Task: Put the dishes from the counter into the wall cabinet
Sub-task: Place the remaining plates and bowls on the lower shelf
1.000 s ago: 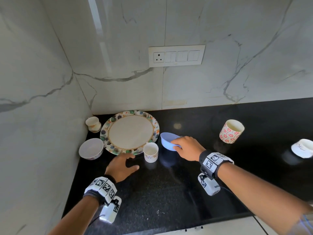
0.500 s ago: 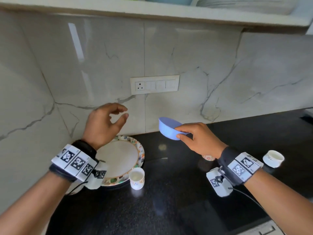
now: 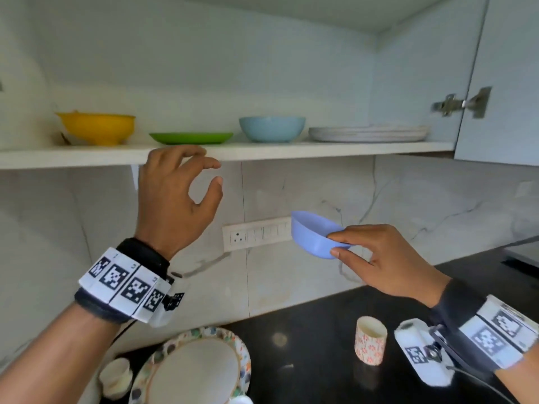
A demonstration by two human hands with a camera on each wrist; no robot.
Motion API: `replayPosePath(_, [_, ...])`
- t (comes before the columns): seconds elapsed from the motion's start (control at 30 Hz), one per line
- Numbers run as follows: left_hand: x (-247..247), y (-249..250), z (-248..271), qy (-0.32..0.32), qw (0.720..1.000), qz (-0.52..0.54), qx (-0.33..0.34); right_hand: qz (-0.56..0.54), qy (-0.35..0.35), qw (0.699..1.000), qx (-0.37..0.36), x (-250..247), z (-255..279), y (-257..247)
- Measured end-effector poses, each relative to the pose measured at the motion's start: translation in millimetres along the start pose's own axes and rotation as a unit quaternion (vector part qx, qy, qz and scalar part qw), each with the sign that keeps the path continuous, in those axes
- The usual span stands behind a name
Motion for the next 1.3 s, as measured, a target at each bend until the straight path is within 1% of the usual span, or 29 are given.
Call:
replayPosePath(0.07, [-9,-8,-10,0.012,1.000,-0.024,0.001,0.026,0.032,0.999,-0.019,-19,-11,-8])
replayPosePath(0.13, [-15,-23,-20,0.009,0.998,-0.060,-0.004,0.047,0.067,0.996,-0.045,-39,-26,-18])
replayPosePath(0.27, [-29,-65,-28,0.009,0.992,-0.108,-0.060,0.057,0.107,0.988,-0.095,-71,-66,-31])
replayPosePath(0.37, [-36,-88,-24,0.009,0.986,-0.134,-0.100,0.065,0.121,0.982,-0.127,-82,-99,-41])
replayPosePath(0.47, [-40,-98,-20,0.011,0.982,-0.149,-0.115,0.047,0.117,0.980,-0.153,-82,-141,-56])
replayPosePath(0.57, [-43,-99,-14,0.035,0.983,-0.145,-0.110,0.037,0.101,0.978,-0.179,-70,-185,-75])
replayPosePath(0.67, [-50,-99,-7,0.052,0.978,-0.164,-0.115,0.033,0.077,0.977,-0.194,-44,-228,-94])
replayPosePath(0.77, [-64,-103,0,0.082,0.974,-0.174,-0.117,0.010,0.057,0.981,-0.187,-13,-264,-112])
replayPosePath(0.83, [-69,-108,4,0.080,0.976,-0.165,-0.121,-0.010,0.044,0.982,-0.182,6,-283,-126])
replayPosePath(0.93, [-68,-115,8,0.057,0.979,-0.159,-0.114,-0.011,0.019,0.983,-0.180,36,-308,-145])
replayPosePath(1.07, [-68,-119,9,0.062,0.982,-0.138,-0.118,0.032,-0.012,0.984,-0.174,71,-334,-162])
replayPosePath(1.23, [-70,-118,9,0.072,0.981,-0.128,-0.127,0.078,-0.053,0.986,-0.139,93,-352,-173])
replayPosePath(1.3, [-70,-119,10,0.071,0.981,-0.125,-0.133,0.073,-0.067,0.988,-0.120,99,-357,-173])
Point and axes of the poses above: each hand's wrist, its own z-axis away from the middle knuckle, its own x-axis out of the palm, y = z × x, the point moved 5 cm from there along -z, towards the middle knuckle, and after that the axes turned 6 degrees about -y, right-handed, at the moved point
